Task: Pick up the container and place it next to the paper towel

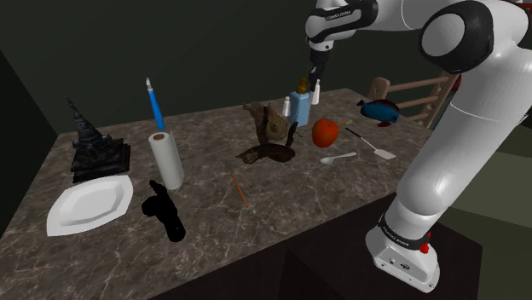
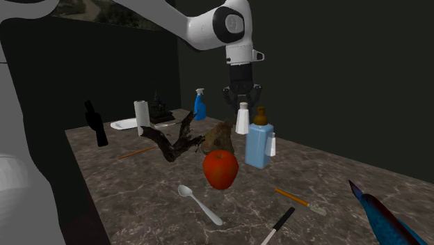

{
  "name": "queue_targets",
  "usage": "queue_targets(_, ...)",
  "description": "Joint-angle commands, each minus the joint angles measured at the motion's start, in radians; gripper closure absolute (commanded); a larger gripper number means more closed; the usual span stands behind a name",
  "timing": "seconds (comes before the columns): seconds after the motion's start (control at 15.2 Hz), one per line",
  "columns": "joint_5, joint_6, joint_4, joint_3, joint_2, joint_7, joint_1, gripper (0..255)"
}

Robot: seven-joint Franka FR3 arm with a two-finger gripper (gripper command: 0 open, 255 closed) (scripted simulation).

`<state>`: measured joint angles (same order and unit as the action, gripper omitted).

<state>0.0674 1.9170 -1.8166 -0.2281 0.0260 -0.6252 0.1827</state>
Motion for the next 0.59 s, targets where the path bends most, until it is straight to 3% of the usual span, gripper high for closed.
queue_targets(0.0, 0.000, -0.026, 0.025, 0.000, -0.001, -0.002, 0.000, 255)
queue_targets(0.53, -0.003, -0.134, 0.135, 0.000, 0.002, -0.009, 0.000, 255)
